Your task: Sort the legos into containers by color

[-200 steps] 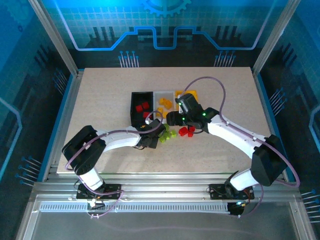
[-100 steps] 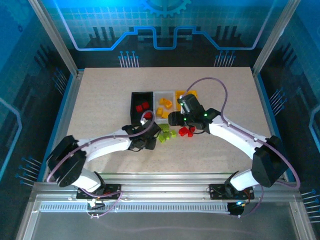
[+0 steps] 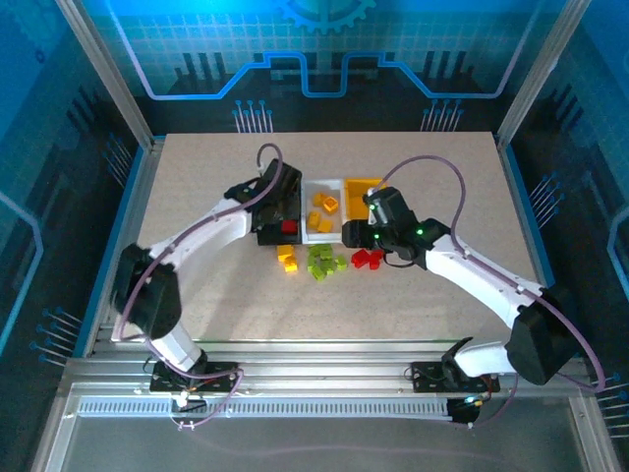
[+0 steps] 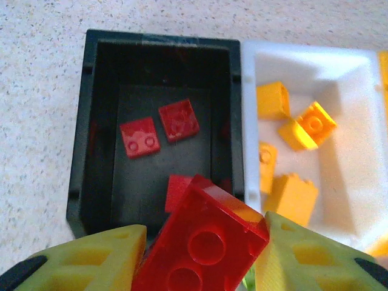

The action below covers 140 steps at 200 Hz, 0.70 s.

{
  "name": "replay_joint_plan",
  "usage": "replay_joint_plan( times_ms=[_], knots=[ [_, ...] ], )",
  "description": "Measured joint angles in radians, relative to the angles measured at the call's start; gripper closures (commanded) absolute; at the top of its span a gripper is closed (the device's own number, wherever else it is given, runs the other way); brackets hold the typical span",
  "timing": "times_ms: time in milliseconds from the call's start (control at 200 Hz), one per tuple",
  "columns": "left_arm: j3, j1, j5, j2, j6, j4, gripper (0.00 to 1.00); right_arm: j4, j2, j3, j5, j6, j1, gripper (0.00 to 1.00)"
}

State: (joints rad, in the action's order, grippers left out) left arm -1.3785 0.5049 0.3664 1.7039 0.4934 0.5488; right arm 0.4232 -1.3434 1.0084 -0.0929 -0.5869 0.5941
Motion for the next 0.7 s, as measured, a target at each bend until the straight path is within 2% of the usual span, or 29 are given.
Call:
replay_joint_plan(
  times_ms=[105, 190, 400, 535, 700],
  knots=[
    [-0.083, -0.022, 0.008, 0.117, -0.008, -0.004, 0.66, 0.014, 0.021, -0.023, 0.0, 0.0, -0.002, 0.36],
    [-0.128, -0.031, 0.016, 0.186, -0.026, 0.0, 0.59, 0.028, 0.043, -0.037, 0.0, 0.0, -0.002, 0.35],
    [-0.158, -0.033, 0.012, 0.221, -0.022, 0.001, 0.25, 0.043, 0.092, -0.077, 0.002, 0.0, -0.006, 0.33],
    [-0.089, -0.025, -0.031, 0.129, -0.003, -0.024, 0.01, 0.068, 0.096, -0.098, 0.039, 0.003, -0.006, 0.32],
    [0.091, 0.031, -0.076, -0.133, 0.032, -0.047, 0.01, 0.106, 0.103, -0.101, 0.076, 0.043, 0.032, 0.31]
  ],
)
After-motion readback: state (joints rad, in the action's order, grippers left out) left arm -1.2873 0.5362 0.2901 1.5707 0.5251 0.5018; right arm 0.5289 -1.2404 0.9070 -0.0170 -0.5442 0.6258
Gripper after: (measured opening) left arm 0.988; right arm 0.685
